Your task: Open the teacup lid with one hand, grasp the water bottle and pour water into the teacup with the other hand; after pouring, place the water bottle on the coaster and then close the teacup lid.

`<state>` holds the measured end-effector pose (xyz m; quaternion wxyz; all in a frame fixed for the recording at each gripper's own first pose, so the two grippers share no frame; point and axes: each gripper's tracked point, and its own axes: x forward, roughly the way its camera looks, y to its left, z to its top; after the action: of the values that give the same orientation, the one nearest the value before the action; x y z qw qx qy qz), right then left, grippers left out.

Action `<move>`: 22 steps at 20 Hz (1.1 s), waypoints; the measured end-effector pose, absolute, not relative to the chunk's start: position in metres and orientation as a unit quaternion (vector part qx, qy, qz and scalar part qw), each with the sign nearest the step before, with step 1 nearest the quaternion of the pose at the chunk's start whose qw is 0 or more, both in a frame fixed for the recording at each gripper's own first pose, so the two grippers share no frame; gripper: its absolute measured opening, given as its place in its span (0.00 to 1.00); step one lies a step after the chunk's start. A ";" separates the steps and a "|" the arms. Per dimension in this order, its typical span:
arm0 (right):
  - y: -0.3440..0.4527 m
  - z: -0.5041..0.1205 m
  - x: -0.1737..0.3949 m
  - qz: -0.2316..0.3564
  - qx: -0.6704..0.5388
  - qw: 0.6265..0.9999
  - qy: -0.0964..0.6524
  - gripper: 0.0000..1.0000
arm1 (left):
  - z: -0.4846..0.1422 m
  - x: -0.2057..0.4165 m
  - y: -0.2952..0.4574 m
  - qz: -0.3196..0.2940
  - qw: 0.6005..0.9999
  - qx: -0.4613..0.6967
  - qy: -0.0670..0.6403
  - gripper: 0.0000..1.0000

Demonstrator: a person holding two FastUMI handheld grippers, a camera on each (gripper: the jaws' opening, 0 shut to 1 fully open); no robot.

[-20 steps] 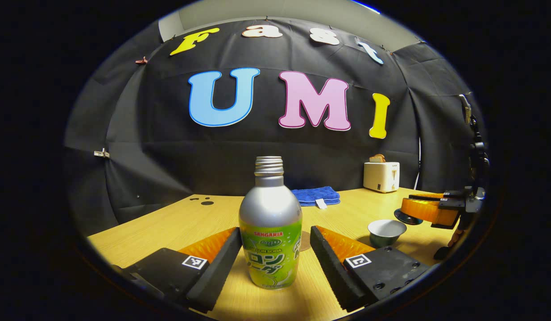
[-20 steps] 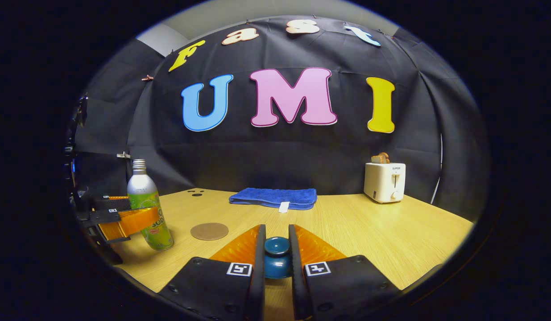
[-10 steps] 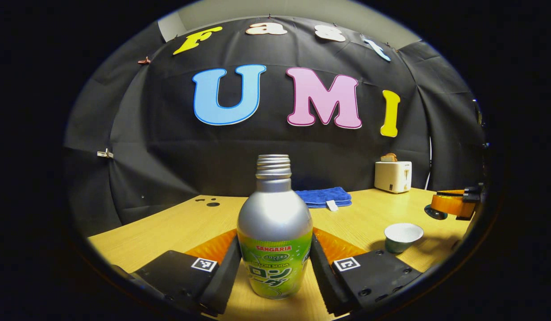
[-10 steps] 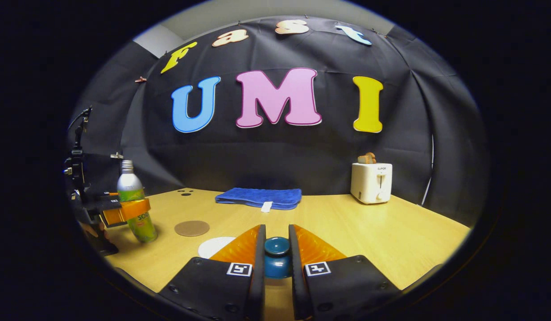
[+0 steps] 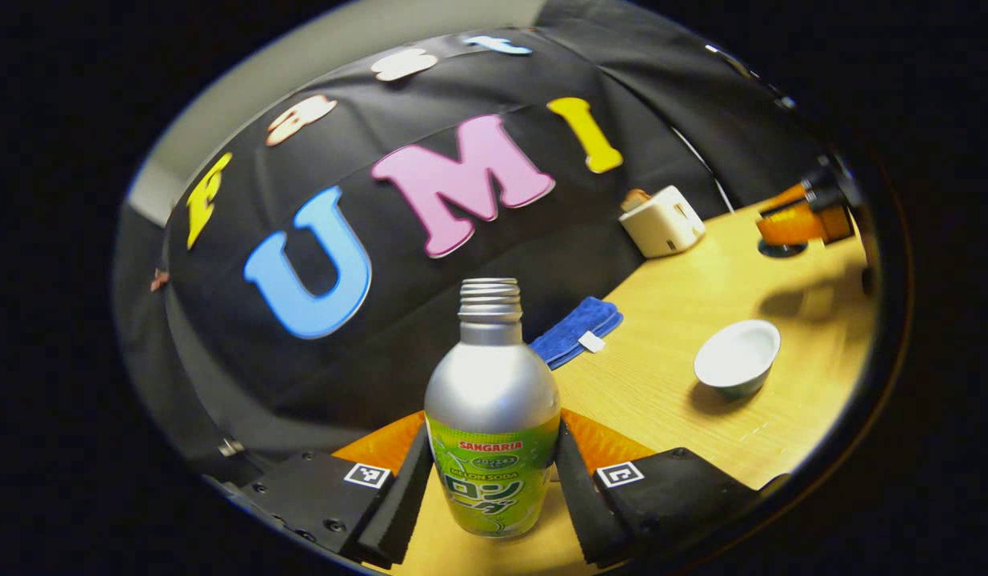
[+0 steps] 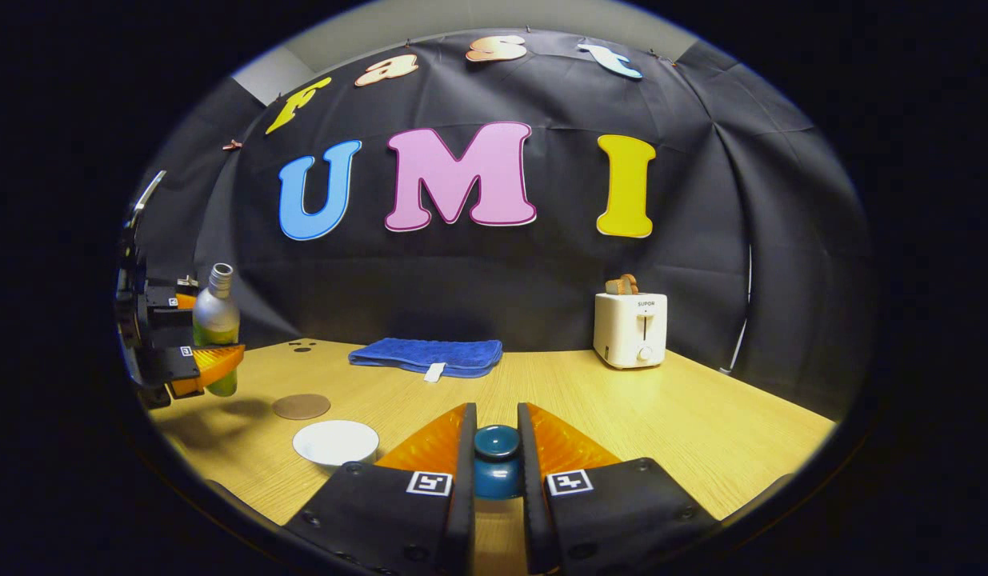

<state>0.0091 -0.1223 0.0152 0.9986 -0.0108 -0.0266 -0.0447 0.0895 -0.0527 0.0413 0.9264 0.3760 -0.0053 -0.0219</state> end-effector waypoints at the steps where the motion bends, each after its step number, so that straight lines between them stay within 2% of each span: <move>1: -0.122 0.015 0.010 -0.042 -0.011 0.999 -0.026 0.28 | 0.039 0.092 -0.056 -0.027 0.911 0.411 -0.004 0.78; 6: -0.118 0.015 0.009 -0.028 -0.011 0.999 -0.025 0.28 | 0.034 0.104 -0.071 -0.053 0.832 0.553 0.000 0.78; 15: -0.143 0.017 0.004 -0.042 -0.011 0.999 -0.027 0.28 | 0.016 0.116 -0.100 -0.114 0.705 0.700 0.005 0.78; 22: -0.143 0.017 0.004 -0.043 -0.011 0.999 -0.027 0.28 | 0.014 0.106 -0.111 -0.137 0.638 0.757 -0.008 0.78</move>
<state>0.0041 -0.1435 0.0173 0.9986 -0.0112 -0.0266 -0.0432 0.1064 -0.1113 0.0138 0.6382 0.7575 -0.0085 -0.1374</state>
